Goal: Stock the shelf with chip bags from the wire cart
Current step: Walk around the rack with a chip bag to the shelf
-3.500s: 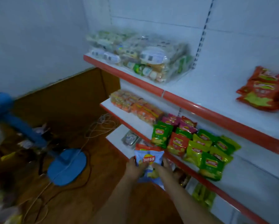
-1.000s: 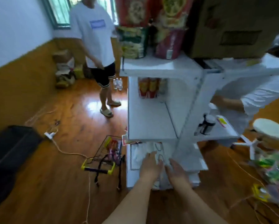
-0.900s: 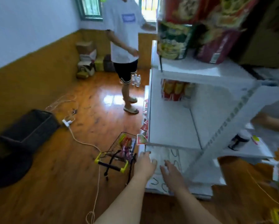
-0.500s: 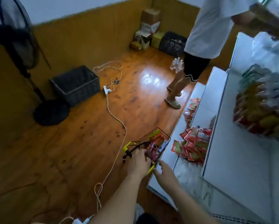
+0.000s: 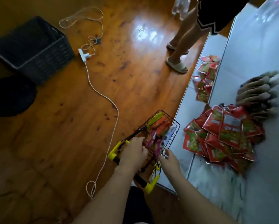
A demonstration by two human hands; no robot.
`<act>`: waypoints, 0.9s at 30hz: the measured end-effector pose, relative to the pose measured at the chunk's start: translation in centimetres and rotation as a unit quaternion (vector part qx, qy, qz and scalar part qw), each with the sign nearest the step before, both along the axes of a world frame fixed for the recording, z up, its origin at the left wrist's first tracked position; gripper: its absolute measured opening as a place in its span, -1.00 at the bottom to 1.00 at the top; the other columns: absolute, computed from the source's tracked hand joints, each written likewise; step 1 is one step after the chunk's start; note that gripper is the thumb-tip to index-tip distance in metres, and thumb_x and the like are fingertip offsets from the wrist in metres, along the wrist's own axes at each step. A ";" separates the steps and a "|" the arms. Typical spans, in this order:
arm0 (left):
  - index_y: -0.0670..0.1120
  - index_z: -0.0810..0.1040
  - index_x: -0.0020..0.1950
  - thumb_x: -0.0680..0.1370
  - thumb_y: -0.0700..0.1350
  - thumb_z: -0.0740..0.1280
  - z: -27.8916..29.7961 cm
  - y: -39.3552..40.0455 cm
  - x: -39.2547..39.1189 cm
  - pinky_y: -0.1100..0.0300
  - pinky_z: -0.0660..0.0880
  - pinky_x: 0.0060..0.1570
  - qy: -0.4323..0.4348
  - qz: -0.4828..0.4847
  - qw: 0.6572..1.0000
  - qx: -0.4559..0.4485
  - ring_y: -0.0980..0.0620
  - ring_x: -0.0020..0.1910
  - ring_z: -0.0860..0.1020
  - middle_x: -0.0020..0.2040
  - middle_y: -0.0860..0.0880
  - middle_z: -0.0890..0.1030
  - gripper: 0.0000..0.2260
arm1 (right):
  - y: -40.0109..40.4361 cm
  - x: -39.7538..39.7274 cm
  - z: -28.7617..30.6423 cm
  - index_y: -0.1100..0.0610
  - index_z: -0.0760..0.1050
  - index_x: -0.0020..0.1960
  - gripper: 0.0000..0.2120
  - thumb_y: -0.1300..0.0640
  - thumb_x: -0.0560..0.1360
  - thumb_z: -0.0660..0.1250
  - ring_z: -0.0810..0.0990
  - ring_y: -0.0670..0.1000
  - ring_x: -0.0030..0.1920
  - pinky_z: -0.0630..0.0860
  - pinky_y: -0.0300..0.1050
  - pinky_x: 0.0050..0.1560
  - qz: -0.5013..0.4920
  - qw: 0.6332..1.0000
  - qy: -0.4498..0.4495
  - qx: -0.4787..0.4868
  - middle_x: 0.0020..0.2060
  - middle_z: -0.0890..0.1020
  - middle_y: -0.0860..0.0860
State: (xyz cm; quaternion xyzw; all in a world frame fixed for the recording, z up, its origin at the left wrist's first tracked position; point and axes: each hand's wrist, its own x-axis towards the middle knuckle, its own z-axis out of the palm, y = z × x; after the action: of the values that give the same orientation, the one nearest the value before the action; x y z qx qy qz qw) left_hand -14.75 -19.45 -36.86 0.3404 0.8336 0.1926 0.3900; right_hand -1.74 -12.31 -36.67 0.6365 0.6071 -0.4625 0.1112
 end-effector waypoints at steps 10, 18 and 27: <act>-0.10 0.22 0.48 0.59 -0.10 0.23 -21.5 9.2 2.0 -0.03 0.52 0.15 -0.087 -0.042 0.990 -0.102 -0.16 0.23 0.50 0.33 -0.15 0.38 -0.53 | 6.3 -1.6 -22.1 0.18 0.41 0.29 -0.44 -0.10 0.39 0.21 0.59 0.18 0.04 0.49 -0.08 -0.07 -0.101 0.992 -0.055 -0.059 0.08 0.61 0.14; -0.15 0.40 0.29 0.56 -0.06 0.32 -27.6 11.6 2.3 -0.05 0.51 0.09 -0.050 -0.010 0.992 -0.117 -0.22 0.18 0.56 0.19 -0.19 0.57 -0.66 | 7.4 -2.8 -28.4 0.19 0.49 0.22 -0.58 0.00 0.43 0.32 0.59 0.24 0.09 0.56 -0.01 0.07 -0.198 0.975 -0.100 -0.017 0.08 0.62 0.21; -0.07 0.45 0.26 0.51 0.00 0.30 -12.3 6.1 0.3 -0.02 0.55 0.01 -0.029 0.025 0.999 -0.031 -0.19 0.08 0.57 0.14 -0.15 0.54 -0.65 | 3.0 -1.6 -12.7 0.23 0.59 -0.12 -0.65 -0.09 0.51 0.31 0.48 0.06 -0.27 0.35 -0.08 -0.26 -0.187 0.979 0.000 0.080 -0.26 0.59 0.12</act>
State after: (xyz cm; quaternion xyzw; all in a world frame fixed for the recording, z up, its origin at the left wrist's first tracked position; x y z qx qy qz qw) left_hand -14.42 -13.31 -49.19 0.3018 0.8355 0.1860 0.4198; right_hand -3.33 -9.30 -49.39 0.7460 0.5119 -0.4251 -0.0284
